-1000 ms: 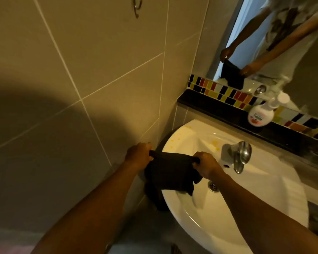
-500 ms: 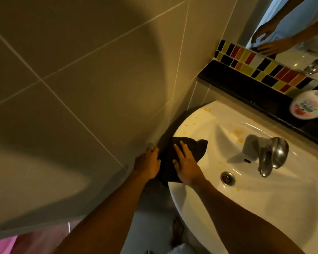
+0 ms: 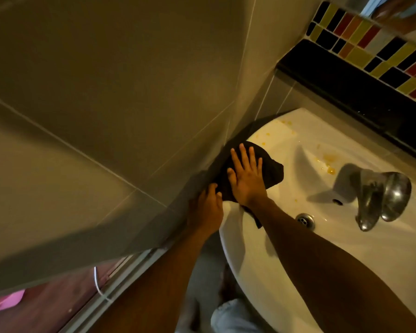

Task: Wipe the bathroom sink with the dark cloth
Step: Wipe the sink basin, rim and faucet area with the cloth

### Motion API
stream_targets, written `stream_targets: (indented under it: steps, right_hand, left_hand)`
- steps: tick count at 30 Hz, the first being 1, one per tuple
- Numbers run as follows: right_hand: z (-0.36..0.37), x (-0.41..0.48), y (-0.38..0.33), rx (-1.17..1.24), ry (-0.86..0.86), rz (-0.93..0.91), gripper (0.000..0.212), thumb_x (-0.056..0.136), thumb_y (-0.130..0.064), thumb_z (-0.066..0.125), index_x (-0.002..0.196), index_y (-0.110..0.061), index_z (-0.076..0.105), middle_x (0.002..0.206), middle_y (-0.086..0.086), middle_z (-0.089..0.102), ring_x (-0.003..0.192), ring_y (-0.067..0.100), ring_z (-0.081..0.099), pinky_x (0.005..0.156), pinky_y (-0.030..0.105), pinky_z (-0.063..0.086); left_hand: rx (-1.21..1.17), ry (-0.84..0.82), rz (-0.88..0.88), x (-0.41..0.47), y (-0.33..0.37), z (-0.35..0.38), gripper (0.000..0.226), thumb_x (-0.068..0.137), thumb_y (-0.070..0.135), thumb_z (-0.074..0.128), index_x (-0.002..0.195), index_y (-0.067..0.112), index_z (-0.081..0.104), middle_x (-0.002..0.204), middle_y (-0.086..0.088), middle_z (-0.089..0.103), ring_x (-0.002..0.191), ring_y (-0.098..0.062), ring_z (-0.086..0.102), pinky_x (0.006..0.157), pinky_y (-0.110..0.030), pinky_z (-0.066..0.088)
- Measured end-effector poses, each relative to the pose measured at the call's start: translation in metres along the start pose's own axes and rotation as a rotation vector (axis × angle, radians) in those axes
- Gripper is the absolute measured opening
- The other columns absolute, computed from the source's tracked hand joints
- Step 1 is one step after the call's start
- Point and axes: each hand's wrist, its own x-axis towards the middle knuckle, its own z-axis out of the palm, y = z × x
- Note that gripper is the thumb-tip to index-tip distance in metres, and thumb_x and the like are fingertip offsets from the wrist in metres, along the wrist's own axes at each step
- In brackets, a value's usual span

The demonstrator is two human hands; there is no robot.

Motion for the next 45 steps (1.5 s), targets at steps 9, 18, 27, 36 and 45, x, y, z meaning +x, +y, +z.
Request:
stream_targets:
  steps: [9, 18, 27, 36, 45]
  right_hand:
    - [-0.048, 0.092, 0.083, -0.182, 0.096, 0.075, 0.055, 0.1, -0.042, 0.018, 0.151, -0.02, 0.014, 0.161, 0.005, 0.009, 0.148, 0.025, -0.002, 0.119, 0.04, -0.004]
    - [-0.064, 0.112, 0.11, -0.127, 0.253, 0.489, 0.056, 0.1, -0.038, 0.017, 0.152, -0.018, 0.012, 0.161, 0.008, 0.01, 0.148, 0.031, 0.001, 0.119, 0.051, 0.001]
    - [-0.059, 0.087, 0.1, -0.296, 0.041, -0.218, 0.058, 0.096, -0.054, 0.017, 0.147, -0.028, 0.027, 0.156, 0.001, 0.029, 0.148, 0.025, 0.009, 0.12, 0.046, 0.004]
    - [-0.08, 0.045, 0.167, -0.264, 0.11, 0.411, 0.065, 0.098, -0.051, 0.012, 0.151, -0.018, -0.004, 0.161, 0.006, -0.007, 0.147, 0.027, -0.011, 0.12, 0.043, -0.003]
    - [-0.045, -0.039, 0.148, -0.064, 0.216, 0.728, 0.069, 0.099, -0.046, 0.02, 0.151, -0.008, -0.004, 0.161, 0.01, -0.007, 0.148, 0.027, -0.004, 0.118, 0.043, 0.01]
  left_hand:
    - [-0.027, 0.103, -0.06, 0.029, 0.049, 0.036, 0.071, 0.096, 0.052, 0.032, 0.152, 0.022, 0.0, 0.155, -0.011, 0.025, 0.129, -0.031, 0.041, 0.099, -0.041, 0.038]
    - [0.108, 0.143, -0.095, 0.032, 0.053, 0.041, 0.072, 0.096, 0.055, 0.032, 0.152, 0.017, 0.008, 0.149, -0.014, 0.035, 0.116, -0.032, 0.055, 0.087, -0.04, 0.05]
    - [0.145, 0.183, -0.083, 0.036, 0.049, 0.046, 0.076, 0.092, 0.057, 0.038, 0.151, 0.014, 0.017, 0.14, -0.015, 0.046, 0.104, -0.033, 0.061, 0.079, -0.039, 0.05]
    - [0.127, 0.171, -0.08, 0.034, 0.055, 0.046, 0.074, 0.093, 0.052, 0.044, 0.149, 0.009, 0.022, 0.138, -0.023, 0.047, 0.098, -0.043, 0.061, 0.076, -0.047, 0.051]
    - [0.183, 0.175, -0.118, 0.034, 0.055, 0.045, 0.074, 0.094, 0.056, 0.036, 0.151, 0.013, 0.013, 0.146, -0.018, 0.039, 0.105, -0.042, 0.06, 0.081, -0.046, 0.05]
